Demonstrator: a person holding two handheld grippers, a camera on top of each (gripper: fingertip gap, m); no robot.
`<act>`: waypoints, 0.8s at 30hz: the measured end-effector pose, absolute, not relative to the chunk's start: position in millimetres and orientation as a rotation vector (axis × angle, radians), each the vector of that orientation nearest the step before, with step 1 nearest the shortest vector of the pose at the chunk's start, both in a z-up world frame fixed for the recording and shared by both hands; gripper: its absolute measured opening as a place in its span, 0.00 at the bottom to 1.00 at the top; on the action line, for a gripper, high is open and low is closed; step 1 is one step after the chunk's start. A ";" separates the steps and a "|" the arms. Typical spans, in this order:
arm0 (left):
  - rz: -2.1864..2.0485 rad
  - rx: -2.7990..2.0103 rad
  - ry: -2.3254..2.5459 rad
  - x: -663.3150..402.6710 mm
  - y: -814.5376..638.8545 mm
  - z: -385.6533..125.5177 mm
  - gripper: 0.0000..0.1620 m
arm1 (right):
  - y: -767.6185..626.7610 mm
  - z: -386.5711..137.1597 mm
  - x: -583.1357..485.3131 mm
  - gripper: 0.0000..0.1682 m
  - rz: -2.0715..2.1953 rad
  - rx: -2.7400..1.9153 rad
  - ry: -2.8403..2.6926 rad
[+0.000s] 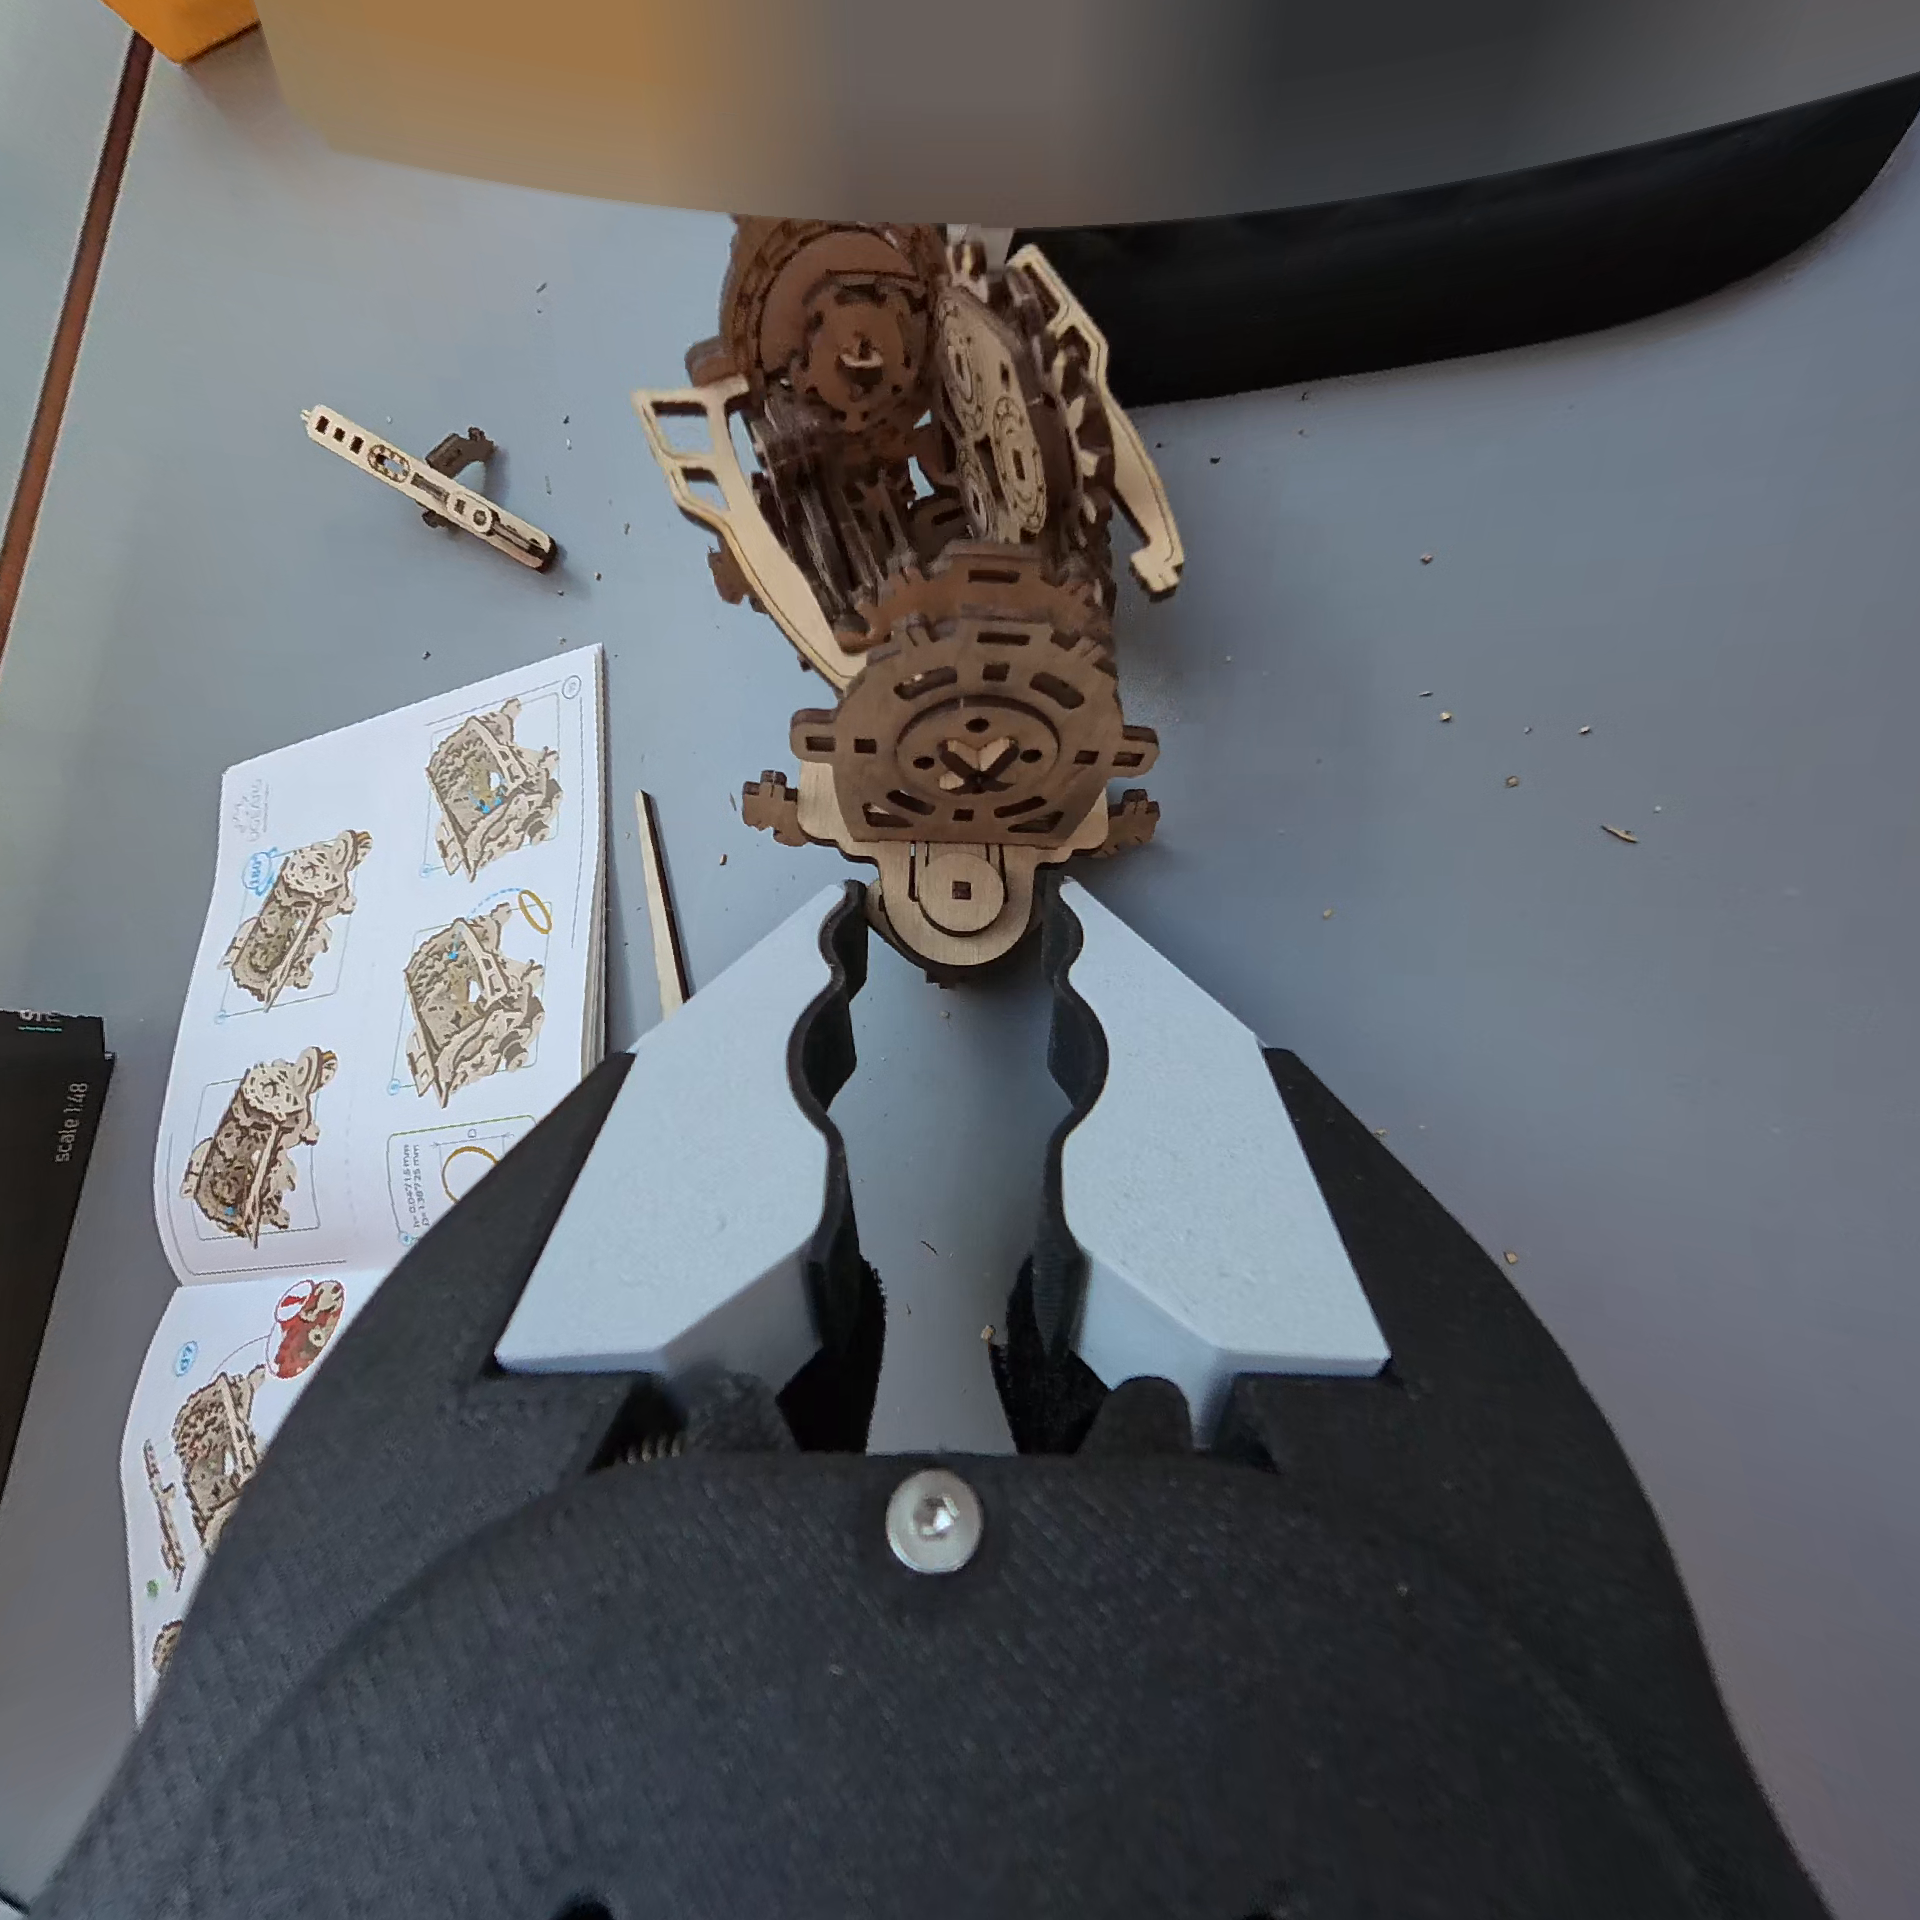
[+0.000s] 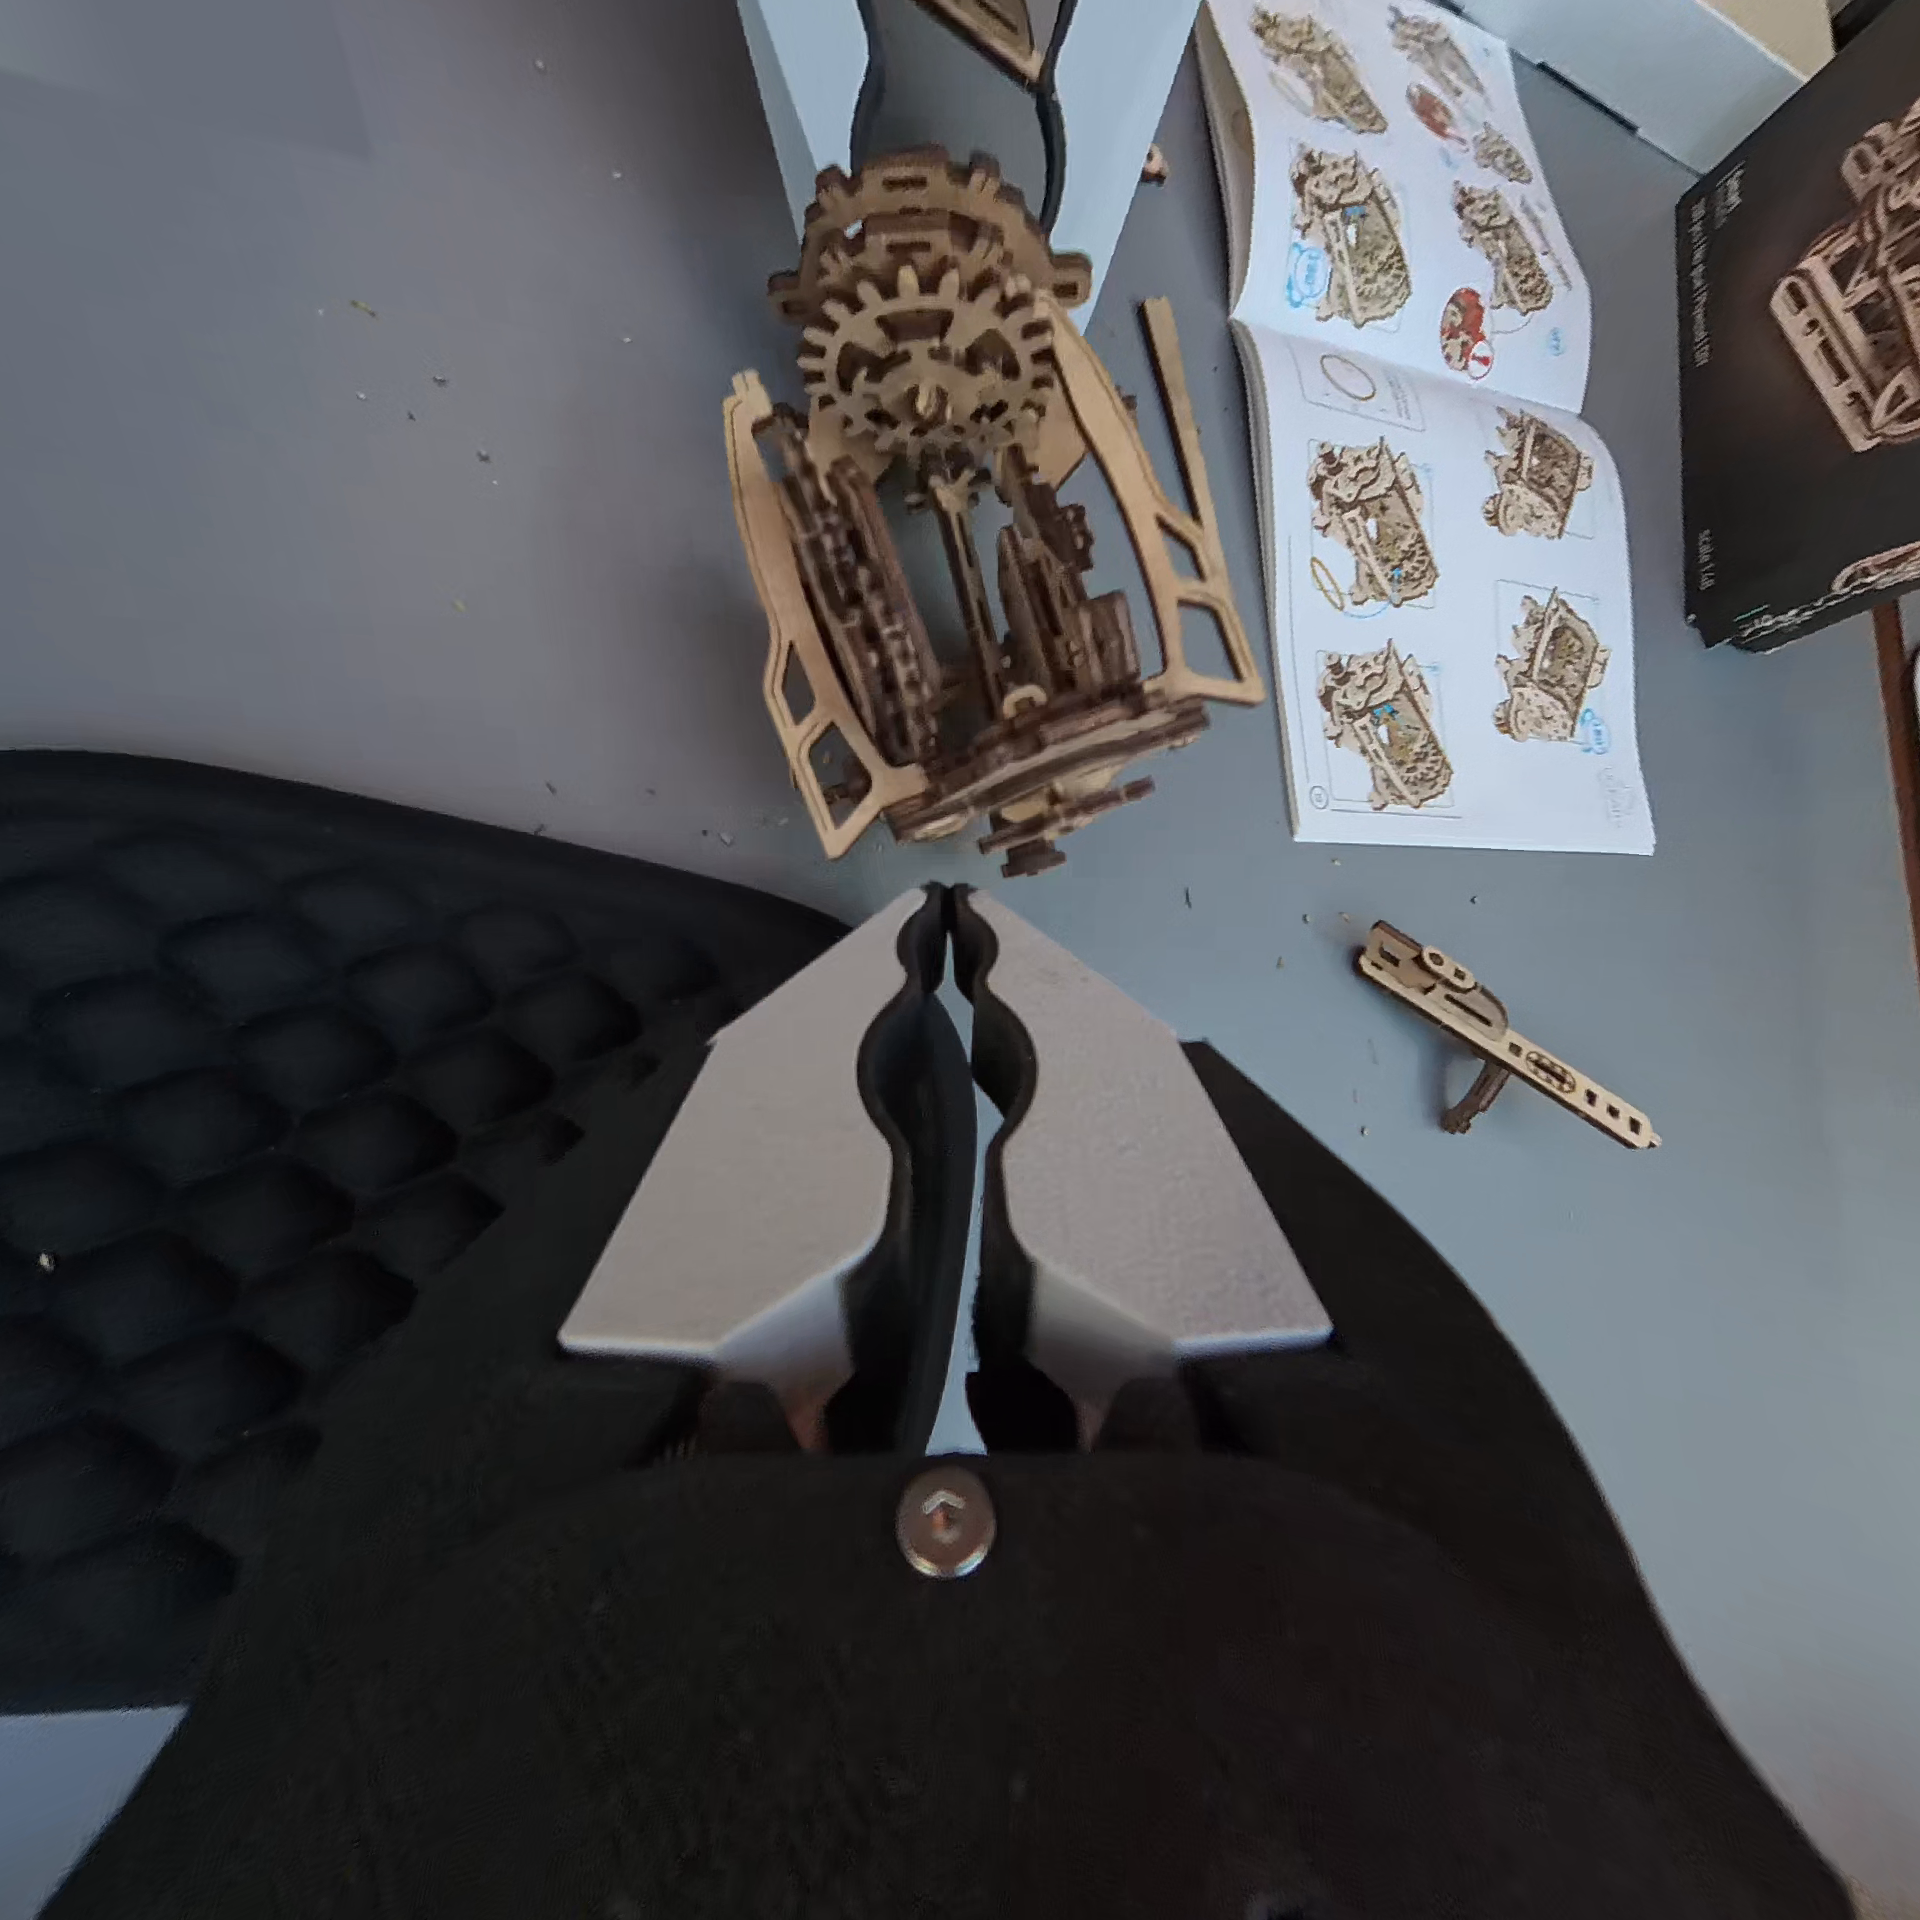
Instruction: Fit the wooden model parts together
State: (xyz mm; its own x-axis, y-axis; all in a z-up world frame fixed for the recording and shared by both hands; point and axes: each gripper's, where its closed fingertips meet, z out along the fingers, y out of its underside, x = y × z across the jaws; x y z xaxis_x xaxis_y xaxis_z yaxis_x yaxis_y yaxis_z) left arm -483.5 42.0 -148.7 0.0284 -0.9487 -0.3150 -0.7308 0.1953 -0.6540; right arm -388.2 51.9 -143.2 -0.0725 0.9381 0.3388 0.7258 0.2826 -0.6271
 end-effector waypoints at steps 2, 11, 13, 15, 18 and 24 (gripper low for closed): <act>-0.379 -1.582 1.750 -483.7 41.8 -148.6 0.20 | 54.7 -149.3 -384.6 0.00 0.345 -1.514 -1.864; -0.400 -1.589 1.739 -484.1 42.1 -148.6 0.19 | 61.3 -138.2 -392.2 0.17 0.368 -1.401 -1.806; -0.399 -1.586 1.739 -483.8 42.3 -148.5 0.19 | 63.7 -135.9 -396.5 0.17 0.341 -1.366 -1.795; -0.403 -1.587 1.737 -483.7 42.4 -148.5 0.19 | 65.1 -134.9 -399.0 0.14 0.334 -1.342 -1.785; -0.404 -1.586 1.736 -483.9 43.1 -148.5 0.19 | 63.5 -139.8 -398.9 0.09 0.335 -1.348 -1.806; -0.410 -1.587 1.729 -484.9 44.0 -148.4 0.19 | 65.6 -139.5 -398.3 0.07 0.329 -1.358 -1.782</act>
State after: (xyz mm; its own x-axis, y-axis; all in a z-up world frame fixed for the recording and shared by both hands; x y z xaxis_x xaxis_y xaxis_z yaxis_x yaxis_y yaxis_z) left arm -484.9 44.0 -148.4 0.0401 -0.9527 -0.3014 -0.7158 0.1831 -0.6739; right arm -398.3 65.6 -139.5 -0.0496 0.8853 0.4624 0.6618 0.3759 -0.6487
